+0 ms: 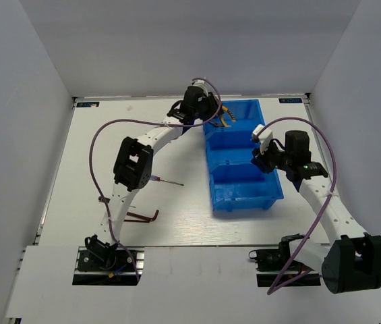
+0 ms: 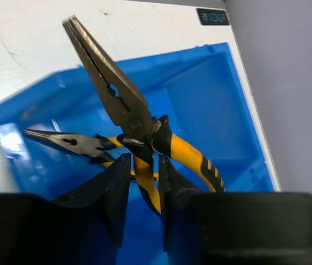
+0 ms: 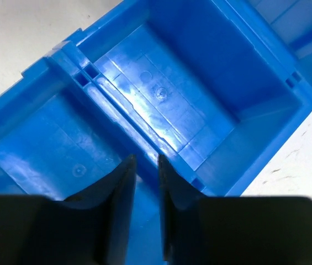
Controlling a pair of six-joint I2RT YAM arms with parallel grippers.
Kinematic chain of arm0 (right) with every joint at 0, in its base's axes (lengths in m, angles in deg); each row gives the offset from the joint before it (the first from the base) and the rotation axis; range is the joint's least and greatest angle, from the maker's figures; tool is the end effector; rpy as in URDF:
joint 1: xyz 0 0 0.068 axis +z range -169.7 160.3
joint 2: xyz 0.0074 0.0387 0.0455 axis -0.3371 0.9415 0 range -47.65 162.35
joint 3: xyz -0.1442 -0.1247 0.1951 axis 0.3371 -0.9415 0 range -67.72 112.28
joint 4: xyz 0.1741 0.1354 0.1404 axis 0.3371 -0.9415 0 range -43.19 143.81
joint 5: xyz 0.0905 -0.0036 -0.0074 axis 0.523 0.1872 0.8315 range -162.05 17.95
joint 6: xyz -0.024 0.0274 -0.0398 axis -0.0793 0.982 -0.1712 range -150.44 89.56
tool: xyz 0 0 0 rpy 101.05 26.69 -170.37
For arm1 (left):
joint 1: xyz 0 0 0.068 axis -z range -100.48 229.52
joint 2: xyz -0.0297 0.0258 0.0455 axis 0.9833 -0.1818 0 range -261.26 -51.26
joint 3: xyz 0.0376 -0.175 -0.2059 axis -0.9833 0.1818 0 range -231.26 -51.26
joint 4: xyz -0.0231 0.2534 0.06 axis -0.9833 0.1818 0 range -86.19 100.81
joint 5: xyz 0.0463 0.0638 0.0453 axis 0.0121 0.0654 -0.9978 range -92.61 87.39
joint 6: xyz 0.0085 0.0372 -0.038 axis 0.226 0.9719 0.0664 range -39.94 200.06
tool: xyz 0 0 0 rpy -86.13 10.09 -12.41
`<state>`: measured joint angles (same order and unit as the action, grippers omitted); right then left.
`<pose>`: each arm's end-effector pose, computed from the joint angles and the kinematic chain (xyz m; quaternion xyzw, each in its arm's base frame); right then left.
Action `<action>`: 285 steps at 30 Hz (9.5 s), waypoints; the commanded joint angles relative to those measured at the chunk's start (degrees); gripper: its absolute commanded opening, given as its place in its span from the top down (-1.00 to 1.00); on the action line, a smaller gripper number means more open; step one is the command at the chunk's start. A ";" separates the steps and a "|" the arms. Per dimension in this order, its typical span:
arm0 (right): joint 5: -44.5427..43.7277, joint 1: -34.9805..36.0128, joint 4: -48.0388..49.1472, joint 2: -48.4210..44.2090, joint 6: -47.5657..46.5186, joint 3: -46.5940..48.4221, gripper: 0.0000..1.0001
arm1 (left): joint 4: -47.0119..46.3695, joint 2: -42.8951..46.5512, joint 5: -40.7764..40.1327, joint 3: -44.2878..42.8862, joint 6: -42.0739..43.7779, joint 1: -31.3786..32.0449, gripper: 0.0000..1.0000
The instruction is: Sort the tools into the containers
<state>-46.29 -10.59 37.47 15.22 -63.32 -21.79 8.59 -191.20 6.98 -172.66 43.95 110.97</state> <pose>0.2347 0.0533 0.2762 -0.4062 0.7630 0.0965 0.4935 0.4862 -0.3043 0.2192 0.0120 0.8337 -0.3626 0.4164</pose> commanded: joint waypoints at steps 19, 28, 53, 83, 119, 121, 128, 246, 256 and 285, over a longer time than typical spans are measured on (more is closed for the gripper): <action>10.01 6.95 -3.94 14.28 4.58 15.84 0.42 | 15.68 48.30 -17.11 37.41 12.12 -0.33 -0.85; 3.78 26.65 -16.17 38.50 12.30 42.27 0.23 | 39.31 83.48 -35.50 62.86 -12.91 -0.33 -0.98; -16.00 48.29 -14.16 72.04 13.72 65.42 -0.21 | 68.35 96.61 -38.76 70.52 -33.32 -0.33 -0.98; -14.07 46.62 -6.78 73.62 11.97 68.24 -0.10 | 69.49 97.93 -37.71 69.99 -30.59 -0.33 -0.98; -14.16 45.65 -1.68 82.76 17.06 74.48 -0.23 | 72.30 95.64 -38.41 68.75 -30.59 -0.33 -0.98; -12.50 45.48 -0.81 82.68 17.67 74.31 -0.23 | 71.78 95.12 -37.89 68.76 -30.59 -0.33 -0.98; -10.29 45.65 -1.42 82.24 17.94 73.60 0.10 | 71.25 93.27 -38.50 68.76 -30.59 -0.33 -0.98; 5.00 -2.95 -21.89 8.68 -4.29 24.56 -0.27 | -7.25 11.36 44.83 14.44 22.14 1.95 0.05; 8.69 -3.04 -20.23 8.84 -1.40 24.99 0.08 | -4.25 14.42 38.59 10.05 22.67 1.96 -0.35; 17.75 20.60 9.30 76.58 -3.59 78.84 -0.41 | 53.75 86.85 -27.95 67.26 -27.78 -2.44 -0.65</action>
<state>-27.78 8.81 33.41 88.68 -69.81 50.97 59.36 -106.87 -19.32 -104.23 19.01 108.50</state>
